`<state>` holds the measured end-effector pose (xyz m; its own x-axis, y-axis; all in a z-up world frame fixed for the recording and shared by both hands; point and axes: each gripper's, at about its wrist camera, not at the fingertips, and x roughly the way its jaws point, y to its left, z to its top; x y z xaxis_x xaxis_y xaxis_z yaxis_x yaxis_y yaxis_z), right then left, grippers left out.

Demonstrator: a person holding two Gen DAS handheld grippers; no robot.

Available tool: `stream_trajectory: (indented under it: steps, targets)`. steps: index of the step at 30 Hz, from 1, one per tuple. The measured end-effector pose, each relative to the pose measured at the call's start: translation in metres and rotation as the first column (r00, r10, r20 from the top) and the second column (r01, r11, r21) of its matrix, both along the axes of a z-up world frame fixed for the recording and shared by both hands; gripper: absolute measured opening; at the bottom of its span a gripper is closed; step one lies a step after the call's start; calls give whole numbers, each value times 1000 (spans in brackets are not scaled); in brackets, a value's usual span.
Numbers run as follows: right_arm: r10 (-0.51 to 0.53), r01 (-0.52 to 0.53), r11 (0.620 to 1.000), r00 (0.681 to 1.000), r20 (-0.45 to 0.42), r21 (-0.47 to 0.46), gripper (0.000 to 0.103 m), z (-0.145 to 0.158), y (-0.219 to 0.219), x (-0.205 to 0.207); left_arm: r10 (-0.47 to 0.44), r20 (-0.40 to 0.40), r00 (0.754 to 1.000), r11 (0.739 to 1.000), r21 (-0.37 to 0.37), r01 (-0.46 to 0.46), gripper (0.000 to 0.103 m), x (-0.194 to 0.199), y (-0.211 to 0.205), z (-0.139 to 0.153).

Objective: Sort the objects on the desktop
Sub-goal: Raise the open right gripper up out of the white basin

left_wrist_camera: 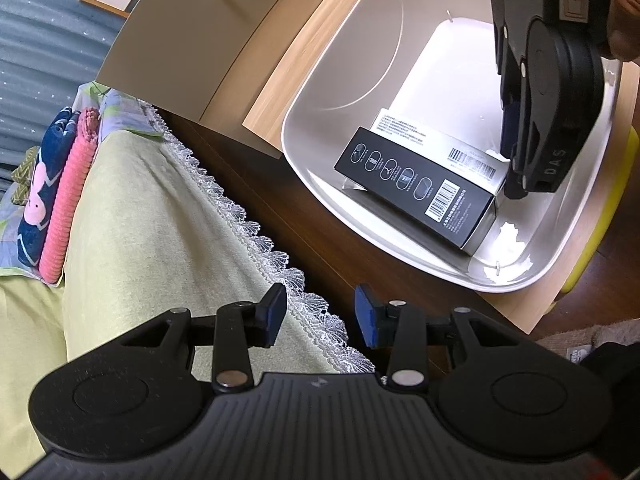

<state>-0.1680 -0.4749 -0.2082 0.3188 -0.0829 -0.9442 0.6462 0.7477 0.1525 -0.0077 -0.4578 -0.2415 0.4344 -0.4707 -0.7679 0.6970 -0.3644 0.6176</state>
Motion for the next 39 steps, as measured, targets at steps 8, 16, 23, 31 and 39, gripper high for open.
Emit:
stream_trajectory:
  steps: [8, 16, 23, 31, 39]
  targets:
    - [4, -4, 1000, 1000, -2, 10, 25, 3, 10, -10, 2, -3, 1000, 1000, 1, -2, 46, 0, 0, 0]
    - [-51, 52, 999, 998, 20, -12, 26, 25, 24, -37, -4, -13, 1000, 1000, -12, 3, 50, 1, 1, -1]
    - [-91, 94, 992, 995, 37, -86, 26, 62, 22, -43, 5, -78, 997, 999, -36, -7, 60, 0, 1, 8]
    - [-22, 34, 975, 998, 54, -219, 39, 96, 40, -13, 15, -147, 989, 999, -44, -21, 74, -3, 3, 29]
    - [-3, 29, 962, 995, 98, -270, 67, 130, 54, -6, 73, -245, 967, 992, -85, -96, 91, -1, 14, 72]
